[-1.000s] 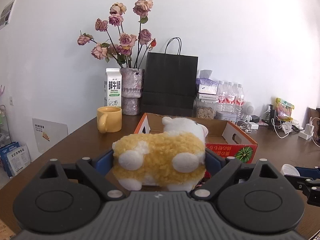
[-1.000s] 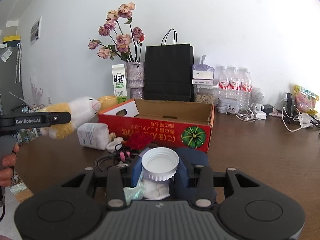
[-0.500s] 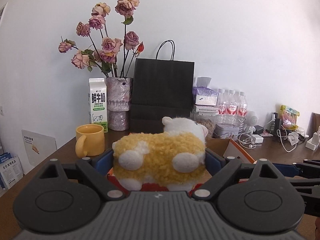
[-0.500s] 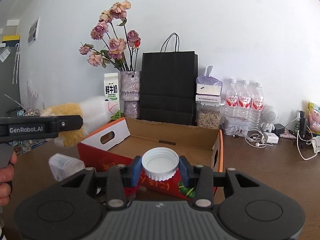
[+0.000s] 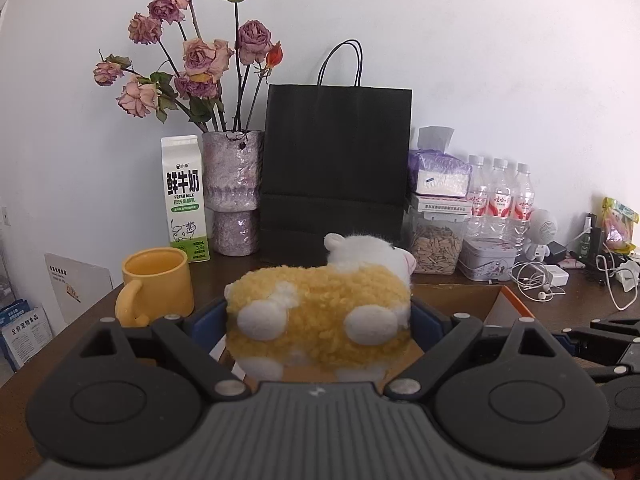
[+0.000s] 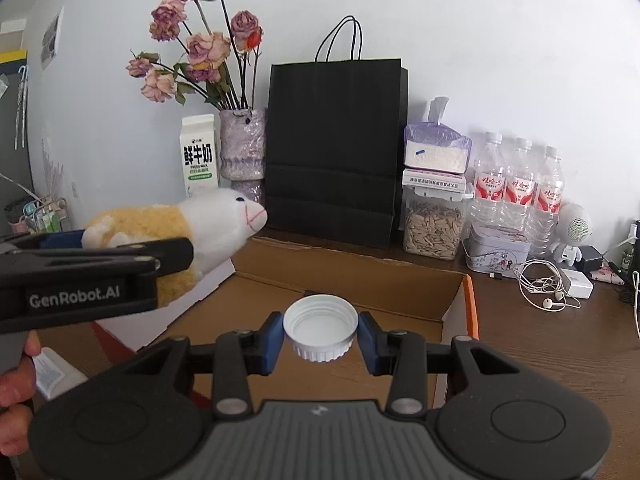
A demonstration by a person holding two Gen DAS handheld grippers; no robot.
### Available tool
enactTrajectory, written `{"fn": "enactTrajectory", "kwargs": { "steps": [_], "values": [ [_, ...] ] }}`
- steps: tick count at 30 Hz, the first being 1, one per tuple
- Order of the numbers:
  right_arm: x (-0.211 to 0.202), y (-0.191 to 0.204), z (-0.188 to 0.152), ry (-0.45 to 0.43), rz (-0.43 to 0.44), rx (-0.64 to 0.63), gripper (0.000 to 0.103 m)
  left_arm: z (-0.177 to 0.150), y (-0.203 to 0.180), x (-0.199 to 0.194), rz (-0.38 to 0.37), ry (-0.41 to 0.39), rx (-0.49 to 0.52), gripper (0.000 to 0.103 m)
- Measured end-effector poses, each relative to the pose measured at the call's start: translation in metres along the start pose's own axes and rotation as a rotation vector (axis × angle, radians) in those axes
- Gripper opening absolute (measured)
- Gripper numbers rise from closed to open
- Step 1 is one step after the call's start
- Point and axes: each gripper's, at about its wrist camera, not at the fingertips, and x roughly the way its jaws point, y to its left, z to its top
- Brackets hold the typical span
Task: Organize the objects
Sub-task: 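Carry the plush sheep and the white cap into the red box and release both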
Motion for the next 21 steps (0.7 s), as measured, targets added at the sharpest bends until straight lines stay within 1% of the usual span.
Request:
{"fn": "enactTrajectory", "kwargs": {
  "steps": [3, 9, 12, 13, 14, 16, 17, 19, 20, 21],
  "values": [
    [0.02, -0.002, 0.0, 0.043, -0.016, 0.006, 0.039, 0.0, -0.003, 0.018, 0.02, 0.02, 0.001, 0.093],
    [0.033, -0.009, -0.008, 0.068, -0.021, 0.032, 0.039, -0.009, -0.001, 0.036, 0.031, 0.064, 0.011, 0.093],
    [0.035, -0.012, -0.01, 0.079, -0.024, 0.047, 0.039, -0.011, 0.001, 0.037, 0.013, 0.079, 0.007, 0.098],
    [0.035, -0.013, -0.011, 0.083, -0.032, 0.05, 0.042, -0.011, 0.002, 0.036, 0.007, 0.078, -0.001, 0.103],
    [0.036, -0.014, -0.012, 0.086, -0.038, 0.054, 0.048, -0.011, 0.002, 0.035, 0.002, 0.07, -0.006, 0.103],
    [0.036, -0.017, -0.012, 0.083, -0.049, 0.064, 0.084, -0.011, 0.002, 0.034, 0.003, 0.068, -0.001, 0.103],
    [0.035, -0.017, -0.012, 0.082, -0.055, 0.063, 0.091, -0.011, 0.001, 0.034, 0.003, 0.072, 0.0, 0.103],
    [0.035, -0.018, -0.012, 0.082, -0.063, 0.066, 0.093, -0.012, 0.001, 0.034, 0.002, 0.078, 0.002, 0.103],
    [0.035, -0.018, -0.013, 0.083, -0.066, 0.064, 0.097, -0.013, 0.001, 0.034, 0.003, 0.08, 0.003, 0.103],
    [0.035, -0.017, -0.013, 0.081, -0.066, 0.062, 0.099, -0.012, 0.001, 0.034, 0.005, 0.08, 0.004, 0.103]
  ]
}}
